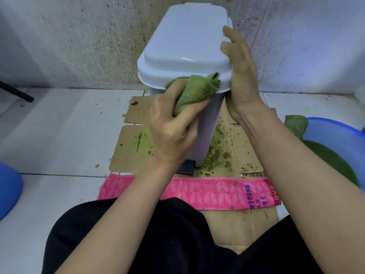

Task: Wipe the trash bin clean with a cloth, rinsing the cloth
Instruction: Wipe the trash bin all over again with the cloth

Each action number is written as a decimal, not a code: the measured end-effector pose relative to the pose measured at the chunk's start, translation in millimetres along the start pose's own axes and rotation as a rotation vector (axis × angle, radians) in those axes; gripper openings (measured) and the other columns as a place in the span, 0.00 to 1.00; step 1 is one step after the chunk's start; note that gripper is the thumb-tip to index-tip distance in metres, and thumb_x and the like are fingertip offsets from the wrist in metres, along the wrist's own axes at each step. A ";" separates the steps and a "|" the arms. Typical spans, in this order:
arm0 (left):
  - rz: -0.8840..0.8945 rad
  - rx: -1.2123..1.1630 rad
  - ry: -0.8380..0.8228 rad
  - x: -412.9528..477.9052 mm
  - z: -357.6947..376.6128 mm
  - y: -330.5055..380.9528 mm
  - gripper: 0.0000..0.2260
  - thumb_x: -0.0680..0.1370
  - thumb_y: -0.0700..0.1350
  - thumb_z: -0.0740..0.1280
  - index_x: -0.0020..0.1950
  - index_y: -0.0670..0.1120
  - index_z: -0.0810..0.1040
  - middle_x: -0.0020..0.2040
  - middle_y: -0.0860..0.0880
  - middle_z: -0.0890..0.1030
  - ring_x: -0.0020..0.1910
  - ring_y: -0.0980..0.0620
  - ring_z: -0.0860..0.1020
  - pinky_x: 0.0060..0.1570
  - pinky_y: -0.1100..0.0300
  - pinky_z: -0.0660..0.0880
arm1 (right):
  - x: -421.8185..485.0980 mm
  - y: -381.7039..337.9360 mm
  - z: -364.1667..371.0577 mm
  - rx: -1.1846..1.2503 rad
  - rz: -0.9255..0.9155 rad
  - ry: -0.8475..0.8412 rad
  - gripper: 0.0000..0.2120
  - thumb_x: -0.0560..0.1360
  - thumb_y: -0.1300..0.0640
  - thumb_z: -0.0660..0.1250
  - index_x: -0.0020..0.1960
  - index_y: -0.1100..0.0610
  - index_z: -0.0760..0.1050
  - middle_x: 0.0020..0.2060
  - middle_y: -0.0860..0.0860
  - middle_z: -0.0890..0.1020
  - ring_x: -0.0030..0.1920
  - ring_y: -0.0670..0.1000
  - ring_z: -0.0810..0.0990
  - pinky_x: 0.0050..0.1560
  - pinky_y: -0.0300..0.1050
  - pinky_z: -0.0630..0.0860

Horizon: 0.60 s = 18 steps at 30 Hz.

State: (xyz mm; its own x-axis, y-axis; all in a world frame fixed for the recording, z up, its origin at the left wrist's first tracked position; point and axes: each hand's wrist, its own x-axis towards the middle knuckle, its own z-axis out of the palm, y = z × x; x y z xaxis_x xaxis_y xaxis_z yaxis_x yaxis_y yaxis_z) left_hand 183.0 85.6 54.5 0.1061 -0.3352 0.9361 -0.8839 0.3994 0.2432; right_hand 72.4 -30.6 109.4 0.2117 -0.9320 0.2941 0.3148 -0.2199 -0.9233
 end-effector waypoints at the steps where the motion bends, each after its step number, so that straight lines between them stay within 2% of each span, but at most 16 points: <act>1: 0.035 0.009 -0.021 3.3 1.7 2.4 0.11 0.78 0.34 0.67 0.50 0.45 0.88 0.59 0.40 0.78 0.48 0.36 0.79 0.45 0.44 0.74 | 0.7 0.4 -1.2 -0.001 0.000 -0.009 0.28 0.66 0.46 0.72 0.65 0.50 0.77 0.75 0.55 0.66 0.71 0.54 0.72 0.69 0.60 0.70; 5: 0.099 0.055 -0.063 6.4 -7.5 -8.7 0.12 0.78 0.34 0.68 0.52 0.47 0.87 0.59 0.40 0.80 0.46 0.36 0.80 0.43 0.44 0.74 | 1.5 -0.9 -3.3 -0.035 -0.010 -0.017 0.26 0.66 0.46 0.72 0.63 0.48 0.78 0.74 0.55 0.68 0.71 0.53 0.72 0.69 0.59 0.70; 9: 0.008 0.028 -0.025 -13.0 -24.8 -34.5 0.15 0.75 0.29 0.68 0.54 0.45 0.85 0.62 0.42 0.72 0.52 0.35 0.77 0.48 0.42 0.74 | -0.3 -1.7 -0.8 -0.016 -0.006 0.001 0.30 0.65 0.46 0.72 0.66 0.50 0.76 0.74 0.54 0.68 0.72 0.53 0.70 0.70 0.58 0.69; 12: 0.022 0.015 -0.183 -44.7 -31.5 -46.8 0.12 0.74 0.31 0.72 0.54 0.44 0.87 0.61 0.40 0.74 0.54 0.37 0.77 0.49 0.43 0.75 | -1.1 0.8 1.2 0.013 -0.027 -0.006 0.35 0.69 0.44 0.72 0.73 0.51 0.69 0.74 0.51 0.68 0.70 0.50 0.71 0.70 0.56 0.70; 15: -0.076 -0.042 -0.282 -78.4 -29.3 -47.1 0.13 0.77 0.37 0.73 0.60 0.47 0.84 0.62 0.39 0.75 0.57 0.39 0.78 0.53 0.47 0.78 | -27.3 22.4 -6.1 0.099 0.036 0.069 0.41 0.73 0.33 0.66 0.79 0.45 0.54 0.75 0.43 0.65 0.72 0.44 0.67 0.72 0.53 0.67; 17: -0.175 -0.071 -0.312 -99.3 -29.8 -39.8 0.15 0.76 0.40 0.74 0.63 0.48 0.81 0.61 0.41 0.76 0.56 0.46 0.78 0.54 0.55 0.77 | -63.9 51.4 -16.9 0.063 0.154 0.120 0.46 0.66 0.24 0.62 0.78 0.40 0.53 0.78 0.40 0.58 0.76 0.43 0.59 0.74 0.56 0.60; 18: -0.234 -0.078 -0.367 -109.4 -31.4 -35.3 0.18 0.76 0.41 0.74 0.65 0.47 0.80 0.60 0.43 0.77 0.56 0.51 0.77 0.54 0.59 0.76 | -87.3 67.7 -22.3 0.021 0.226 0.132 0.46 0.65 0.23 0.60 0.78 0.39 0.53 0.78 0.39 0.57 0.76 0.42 0.58 0.75 0.56 0.58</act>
State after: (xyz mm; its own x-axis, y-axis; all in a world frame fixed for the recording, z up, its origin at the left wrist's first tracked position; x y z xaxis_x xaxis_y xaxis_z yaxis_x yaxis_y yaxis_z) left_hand 216.9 134.9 -48.4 0.1184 -0.6992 0.7051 -0.8168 0.3352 0.4695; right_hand 54.6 29.5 15.7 0.1565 -0.9866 0.0451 0.2924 0.0027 -0.9563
